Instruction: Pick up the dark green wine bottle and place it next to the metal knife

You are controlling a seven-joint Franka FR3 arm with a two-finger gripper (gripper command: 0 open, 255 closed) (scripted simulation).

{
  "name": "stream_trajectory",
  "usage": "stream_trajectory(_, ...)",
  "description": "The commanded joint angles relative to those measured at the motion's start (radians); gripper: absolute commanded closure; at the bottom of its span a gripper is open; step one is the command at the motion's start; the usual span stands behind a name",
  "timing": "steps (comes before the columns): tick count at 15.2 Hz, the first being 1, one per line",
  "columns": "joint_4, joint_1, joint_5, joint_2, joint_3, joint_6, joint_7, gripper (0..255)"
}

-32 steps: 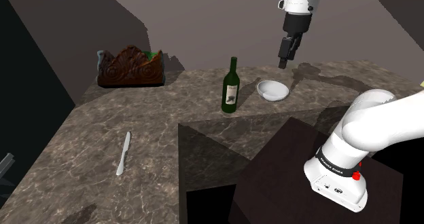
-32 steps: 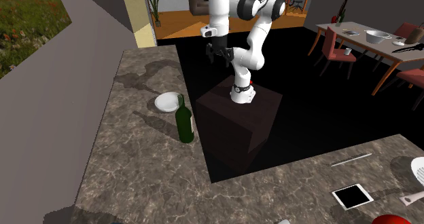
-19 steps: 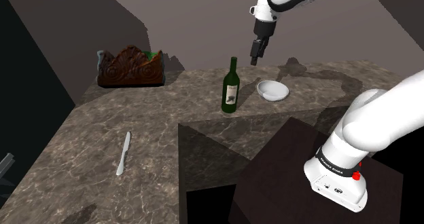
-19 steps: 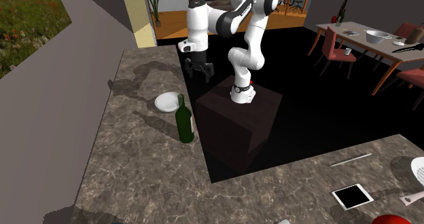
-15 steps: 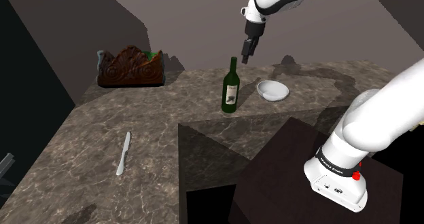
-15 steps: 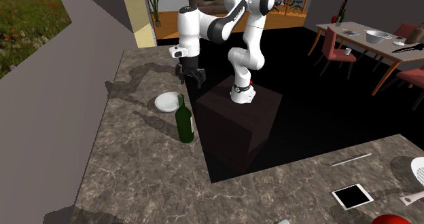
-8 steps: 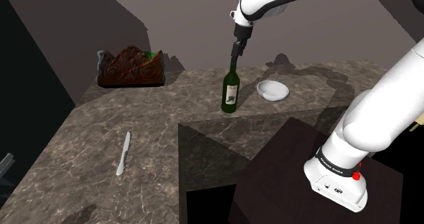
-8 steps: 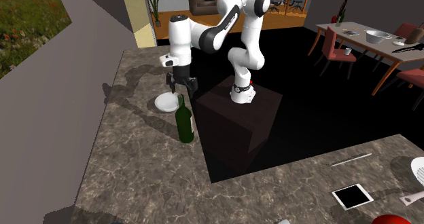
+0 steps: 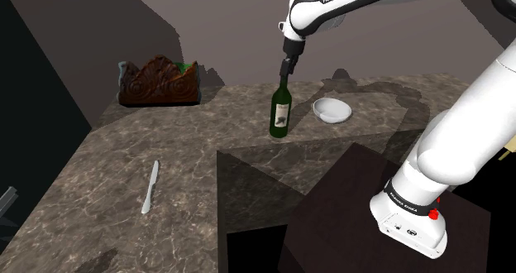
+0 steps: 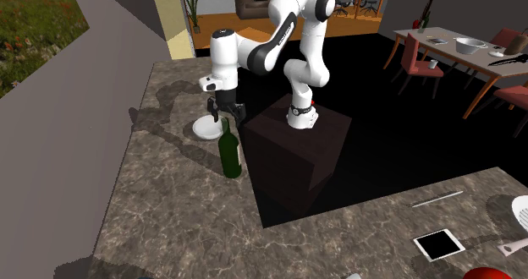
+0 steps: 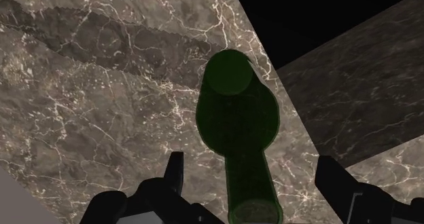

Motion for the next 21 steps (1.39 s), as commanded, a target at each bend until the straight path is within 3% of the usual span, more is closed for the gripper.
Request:
stream_trajectory(1,-0.001,0.000,0.000,0.001,0.000,0.002,0.000,0)
stream_trajectory(4,-0.001,0.000,0.000,0.001,0.000,0.001,0.000,0)
stream_trajectory(5,-0.001,0.000,0.000,0.001,0.000,0.001,0.000,255)
stream_trajectory(14,-0.001,0.000,0.000,0.001,0.000,0.002,0.000,255)
stream_trajectory(21,0.069,0.000,-0.002,-0.024,0.001,-0.092,0.003,255)
